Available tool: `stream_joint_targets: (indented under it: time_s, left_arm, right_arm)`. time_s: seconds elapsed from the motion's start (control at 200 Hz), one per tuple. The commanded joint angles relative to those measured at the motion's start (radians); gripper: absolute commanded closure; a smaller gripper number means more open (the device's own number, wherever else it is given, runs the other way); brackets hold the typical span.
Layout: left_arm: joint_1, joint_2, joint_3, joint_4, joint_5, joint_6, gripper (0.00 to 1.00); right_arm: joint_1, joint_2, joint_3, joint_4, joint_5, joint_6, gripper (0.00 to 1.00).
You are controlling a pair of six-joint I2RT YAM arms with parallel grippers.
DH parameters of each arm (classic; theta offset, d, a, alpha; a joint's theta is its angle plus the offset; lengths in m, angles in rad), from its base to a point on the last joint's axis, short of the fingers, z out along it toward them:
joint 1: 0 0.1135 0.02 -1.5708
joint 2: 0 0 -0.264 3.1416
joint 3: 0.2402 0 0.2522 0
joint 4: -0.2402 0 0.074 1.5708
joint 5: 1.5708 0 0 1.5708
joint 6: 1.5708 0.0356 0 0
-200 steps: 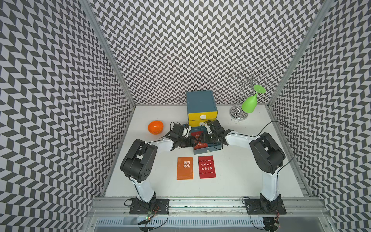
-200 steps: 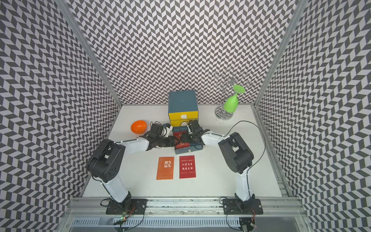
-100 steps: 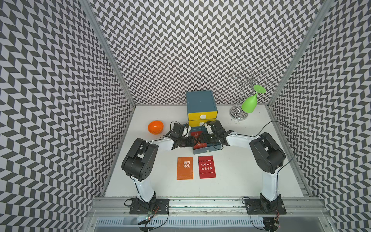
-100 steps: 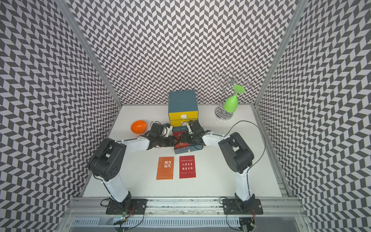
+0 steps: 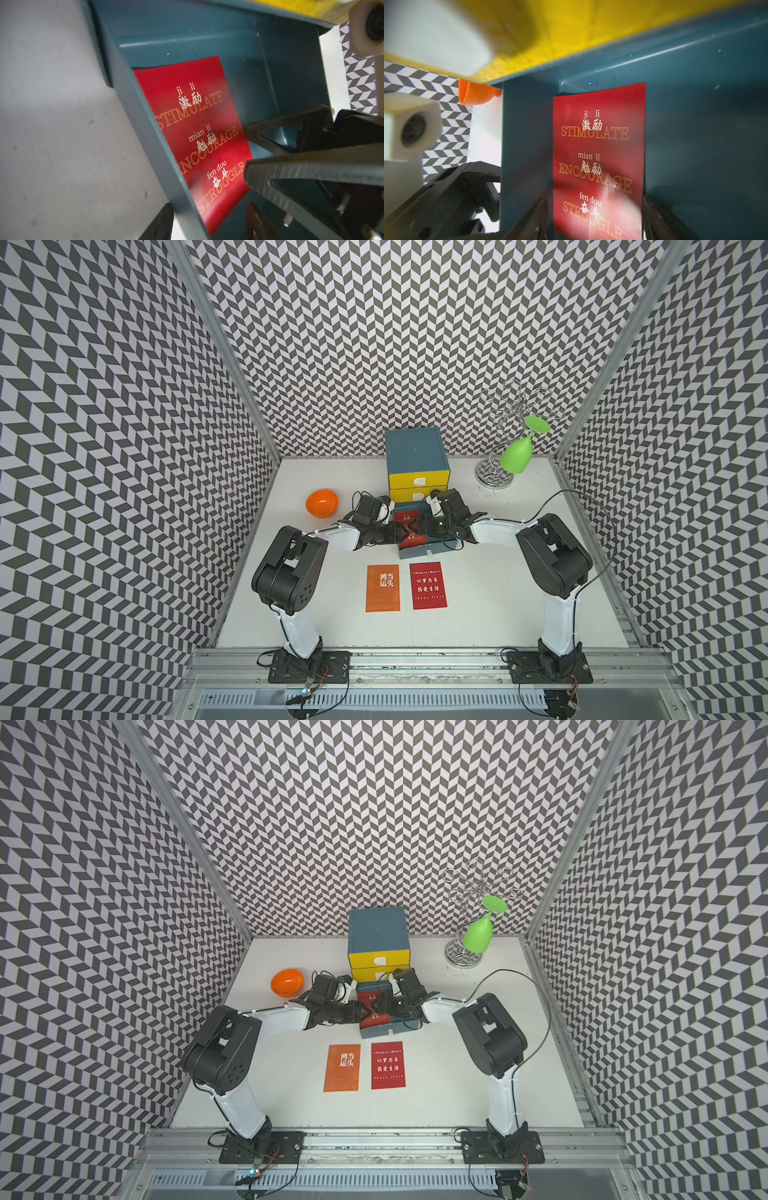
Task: Take the postcards out of the drawer
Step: Pick up the postcard from the drawer.
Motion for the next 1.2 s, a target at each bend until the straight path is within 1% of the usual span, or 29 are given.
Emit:
stream_joint_targets:
  time_s: [0.0,0.17,0.771,1.047,1.192]
  left_arm:
    - [-0.022,0.018,0.032,0.016,0.042,0.013,0.43]
    - [-0.026,0.022,0.036,0.016,0.043,0.013,0.43]
    - [-0.030,0.023,0.043,0.013,0.041,0.013,0.43]
    - [-0.030,0.021,0.050,0.011,0.044,0.013,0.43]
    - [-0.030,0.017,0.050,0.011,0.045,0.013,0.43]
  right_arm:
    - [0.029,-0.006,-0.024,0.079,-0.120,0.013,0.30]
    - [0.027,-0.027,-0.033,0.096,-0.128,-0.011,0.31]
    - [0.025,-0.108,-0.070,0.217,-0.172,-0.027,0.33]
    - [0.024,-0.104,-0.080,0.237,-0.177,-0.001,0.34]
    - [0.024,-0.097,-0.077,0.206,-0.137,0.032,0.36]
